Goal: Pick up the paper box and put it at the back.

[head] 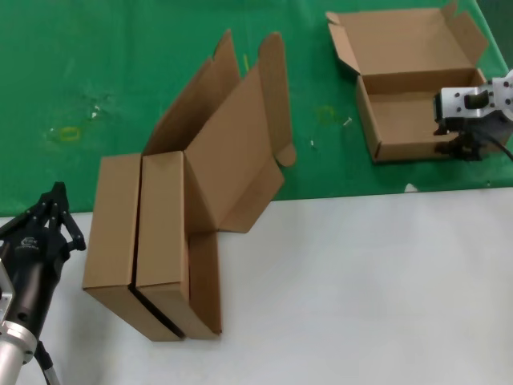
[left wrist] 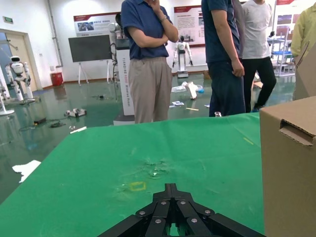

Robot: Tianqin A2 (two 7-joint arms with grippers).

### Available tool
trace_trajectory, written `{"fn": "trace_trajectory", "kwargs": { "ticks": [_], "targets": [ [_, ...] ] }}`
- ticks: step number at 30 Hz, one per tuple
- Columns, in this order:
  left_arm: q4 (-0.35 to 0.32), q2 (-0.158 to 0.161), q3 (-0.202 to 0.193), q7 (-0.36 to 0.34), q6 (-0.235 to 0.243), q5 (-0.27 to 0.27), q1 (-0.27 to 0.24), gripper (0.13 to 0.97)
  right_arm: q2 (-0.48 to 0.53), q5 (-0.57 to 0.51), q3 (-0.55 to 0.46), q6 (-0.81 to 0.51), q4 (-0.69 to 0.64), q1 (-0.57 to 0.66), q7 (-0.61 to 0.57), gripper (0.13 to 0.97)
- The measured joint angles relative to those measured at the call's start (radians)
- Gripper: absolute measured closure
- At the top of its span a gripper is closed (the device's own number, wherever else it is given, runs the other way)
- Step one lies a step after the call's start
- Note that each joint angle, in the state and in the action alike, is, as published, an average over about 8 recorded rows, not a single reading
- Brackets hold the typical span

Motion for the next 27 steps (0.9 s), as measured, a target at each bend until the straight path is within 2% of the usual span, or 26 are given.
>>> {"fn": "trace_trajectory", "kwargs": {
  "ticks": [9,13,21,22,27],
  "targets": [
    [0.0,0.0,0.0,0.0,0.0,0.0,0.0,0.953,0.0,0.0,0.0,0.0,0.0,0.0,0.0,0.777],
    [0.0,0.0,0.0,0.0,0.0,0.0,0.0,0.953,0.0,0.0,0.0,0.0,0.0,0.0,0.0,0.777],
    [0.0,0.0,0.0,0.0,0.0,0.0,0.0,0.922,0.0,0.0,0.0,0.0,0.0,0.0,0.0,0.586],
    [0.0,0.0,0.0,0.0,0.0,0.0,0.0,0.916,0.0,0.0,0.0,0.0,0.0,0.0,0.0,0.586],
    [0.0,0.0,0.0,0.0,0.0,0.0,0.0,0.873,0.0,0.0,0.0,0.0,0.0,0.0,0.0,0.45]
  ]
}}
